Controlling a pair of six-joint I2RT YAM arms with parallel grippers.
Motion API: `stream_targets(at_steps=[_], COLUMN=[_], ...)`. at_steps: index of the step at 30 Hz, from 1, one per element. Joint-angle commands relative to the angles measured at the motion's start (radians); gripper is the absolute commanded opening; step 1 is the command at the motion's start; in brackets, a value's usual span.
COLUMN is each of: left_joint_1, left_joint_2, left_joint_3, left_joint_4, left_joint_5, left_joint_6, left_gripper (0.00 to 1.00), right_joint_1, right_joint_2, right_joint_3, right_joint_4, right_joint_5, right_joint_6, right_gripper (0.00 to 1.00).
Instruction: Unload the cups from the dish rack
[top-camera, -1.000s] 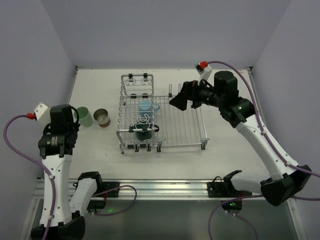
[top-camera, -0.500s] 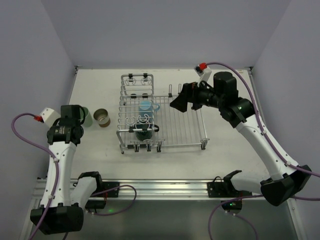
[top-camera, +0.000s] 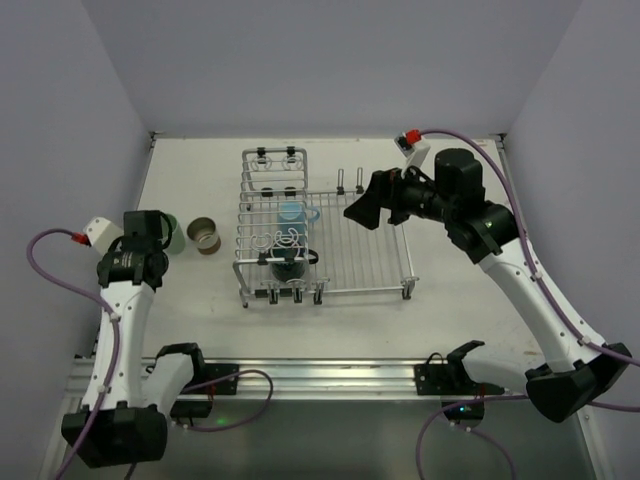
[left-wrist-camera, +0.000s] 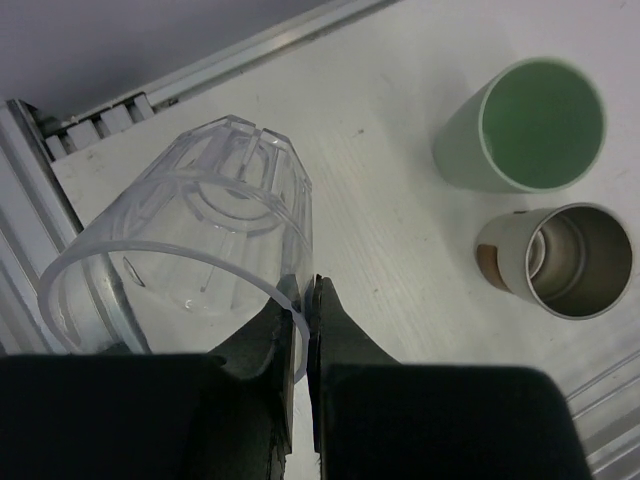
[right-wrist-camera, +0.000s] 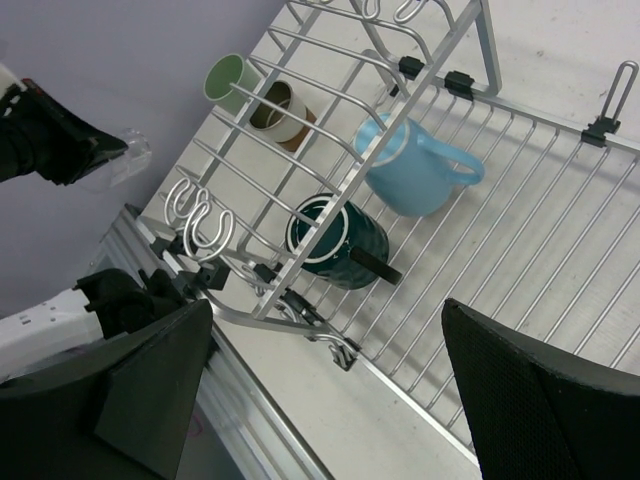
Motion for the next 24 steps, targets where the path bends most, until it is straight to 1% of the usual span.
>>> stream_targets(at_steps=[1,4,5,8,10,11,13,14,15,17,24], left_joint_1=[0.012,0.044,0.056,0.14,0.187,0.234,0.289,0.344,0.368,0.403,0.412], left_joint_2=[0.089,0.119,0.162,0.216,0.224,0.237,0.268,0.302,0.317,0.349,0.412], left_joint_3=[-0.006,-0.008,0.005,0.017,0.009,-0.001,-0.011,-0.03,-0.04,-0.07,-0.07], left_joint_4=[0.065,0.105,0.109,0.147,0.182,0.217,0.242,0.271,0.285,0.331,0.363], left_joint_5=[0.028,0.086,0.1,0.16,0.221,0.249,0.359,0.401,0.475,0.534,0.559], left_joint_6=[-0.028,0.002,0.013,0.055,0.095,0.111,0.156,0.17,0.185,0.2,0.211], left_gripper=[0.0,0.0,0.0,0.0,0.0,0.0,0.0,0.0,0.0,0.0,0.0], right_joint_1=[-0.002,-0.002,-0.002,-0.002,-0.002,0.0,-0.002,-0.002,-0.002,-0.002,-0.002], right_joint_2=[-0.023,-0.029,-0.031,-0.032,-0.032,-0.032,-0.029,-0.031,-0.031,-0.031,-0.02], right_joint_3=[0.009,0.003,0.0,-0.015,-0.027,-0.032,-0.041,-0.043,-0.046,-0.046,-0.05], right_joint_4=[-0.016,-0.025,-0.028,-0.028,-0.028,-0.028,-0.028,-0.027,-0.025,-0.024,-0.005], right_joint_5=[0.009,0.019,0.023,0.028,0.034,0.037,0.043,0.043,0.042,0.042,0.045], right_joint_6=[-0.01,-0.019,-0.022,-0.033,-0.039,-0.04,-0.042,-0.044,-0.044,-0.044,-0.042], right_gripper=[0.99,0.99,0.99,0.99,0.99,0.99,0.99,0.99,0.99,0.99,0.99])
